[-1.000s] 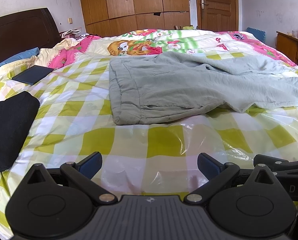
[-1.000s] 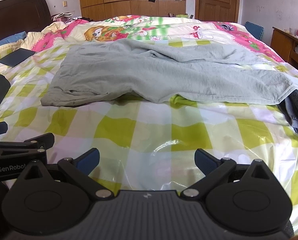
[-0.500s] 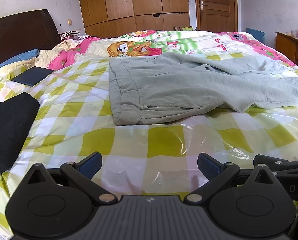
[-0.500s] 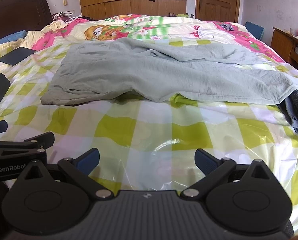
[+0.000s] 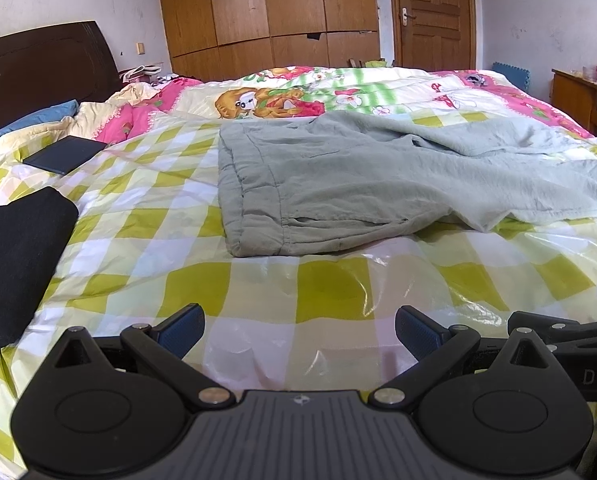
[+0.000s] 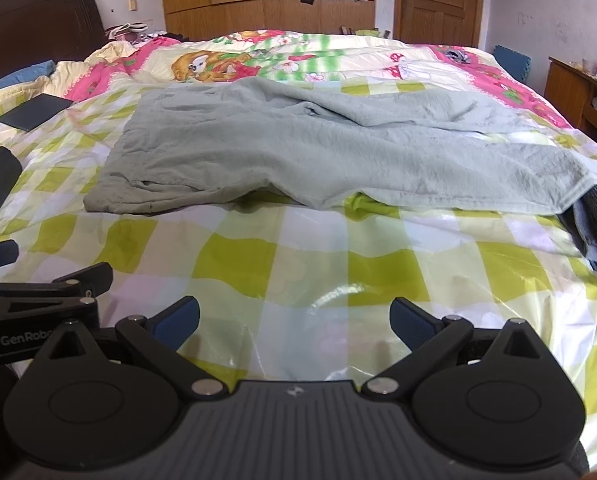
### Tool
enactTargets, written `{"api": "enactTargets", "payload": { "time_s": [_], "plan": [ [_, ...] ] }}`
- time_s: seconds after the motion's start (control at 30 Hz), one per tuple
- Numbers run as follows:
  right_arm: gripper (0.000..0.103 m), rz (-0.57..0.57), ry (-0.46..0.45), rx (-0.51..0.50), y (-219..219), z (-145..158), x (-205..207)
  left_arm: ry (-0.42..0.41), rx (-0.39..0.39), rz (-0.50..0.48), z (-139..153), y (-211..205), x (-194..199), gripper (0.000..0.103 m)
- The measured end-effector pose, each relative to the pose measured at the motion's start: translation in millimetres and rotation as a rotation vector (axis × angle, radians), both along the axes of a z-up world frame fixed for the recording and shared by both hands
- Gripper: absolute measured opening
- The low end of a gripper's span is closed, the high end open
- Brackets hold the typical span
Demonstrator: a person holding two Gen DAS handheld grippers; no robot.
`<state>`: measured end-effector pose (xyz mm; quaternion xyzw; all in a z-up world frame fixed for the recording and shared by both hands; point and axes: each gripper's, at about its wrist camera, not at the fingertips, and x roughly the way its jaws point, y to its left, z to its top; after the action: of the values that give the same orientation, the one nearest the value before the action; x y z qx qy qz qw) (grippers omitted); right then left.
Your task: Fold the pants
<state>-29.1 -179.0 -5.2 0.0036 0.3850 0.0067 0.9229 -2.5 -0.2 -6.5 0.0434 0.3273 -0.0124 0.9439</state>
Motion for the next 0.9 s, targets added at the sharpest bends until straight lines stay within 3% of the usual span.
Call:
{"api": "enactTargets", "payload": {
  "time_s": [0.27,0.63,0.77,0.9],
  "plan": [
    [0.101,0.039,-0.008,-0.013,9,5,21,-0.015,0.016,-0.004,1,7,17,0.103],
    [0.100,0.151,-0.012,-0.071,31,-3,83,0.017,0.064,-0.068,-11,22,76,0.102],
    [0.096,0.212,-0.012,-0.102,32,-6,111,0.081,0.081,-0.127,-24,24,98,0.072],
    [0.096,0.322,-0.023,-0.155,36,-8,132,0.111,0.059,-0.158,-31,32,114,0.063]
  ]
}}
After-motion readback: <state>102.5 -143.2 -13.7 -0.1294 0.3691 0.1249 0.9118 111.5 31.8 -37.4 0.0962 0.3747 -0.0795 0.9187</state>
